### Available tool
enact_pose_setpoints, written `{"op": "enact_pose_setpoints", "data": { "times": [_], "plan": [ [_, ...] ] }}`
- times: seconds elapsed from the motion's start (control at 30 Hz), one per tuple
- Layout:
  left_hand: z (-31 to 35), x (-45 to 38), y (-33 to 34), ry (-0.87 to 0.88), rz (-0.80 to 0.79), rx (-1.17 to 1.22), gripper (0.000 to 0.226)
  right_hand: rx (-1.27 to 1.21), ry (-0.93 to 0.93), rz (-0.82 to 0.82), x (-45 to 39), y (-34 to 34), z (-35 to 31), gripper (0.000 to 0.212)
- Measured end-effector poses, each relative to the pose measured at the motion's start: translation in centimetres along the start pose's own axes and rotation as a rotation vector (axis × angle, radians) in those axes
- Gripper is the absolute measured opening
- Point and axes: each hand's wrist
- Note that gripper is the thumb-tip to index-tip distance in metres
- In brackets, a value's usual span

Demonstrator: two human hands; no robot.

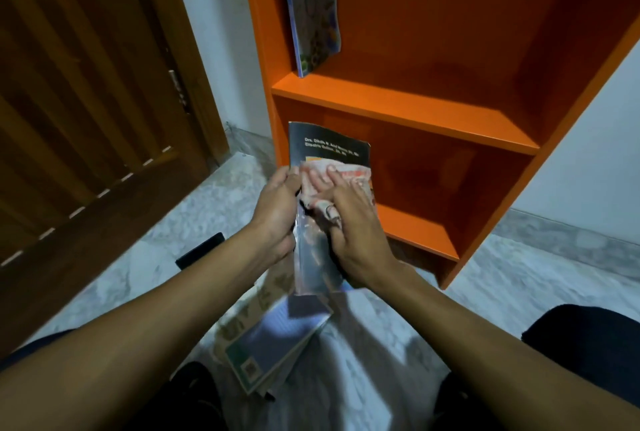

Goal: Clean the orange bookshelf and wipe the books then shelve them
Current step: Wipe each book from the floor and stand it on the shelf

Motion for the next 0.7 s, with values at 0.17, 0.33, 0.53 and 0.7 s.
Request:
{"op": "enact_pose_setpoints", "data": {
  "times": [0.17,0.33,0.53,0.7],
  "plan": [
    [2.0,-1.1,-1.7,0.036,0.169,0.114,0.025,-0.002,-0.161,-0.220,2.2,1.7,-0.5,0.054],
    [3.5,-1.6,-3.6,0.164,0.277,0.026,0.022,-0.036,-0.243,-0.265,2.9,2.0,0.1,0.042],
    [4.7,-1.3,-4.4,0.321,0.337,-0.126,0.024,-0.353,0.200,-0.203,3.3,2.0,0.0,0.015],
    [5.8,0.1,-4.8,0.378,0.183,-0.333,0.020,-0.551,0.582,0.138,1.7,-0.1,1.7,0.019]
  ]
}}
Point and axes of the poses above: each hand's wrist, its own x-axis away from the middle knuckle, its own y-axis out of the palm, z = x × y, and after that the axes turned 3 degrees about -z, right-handed
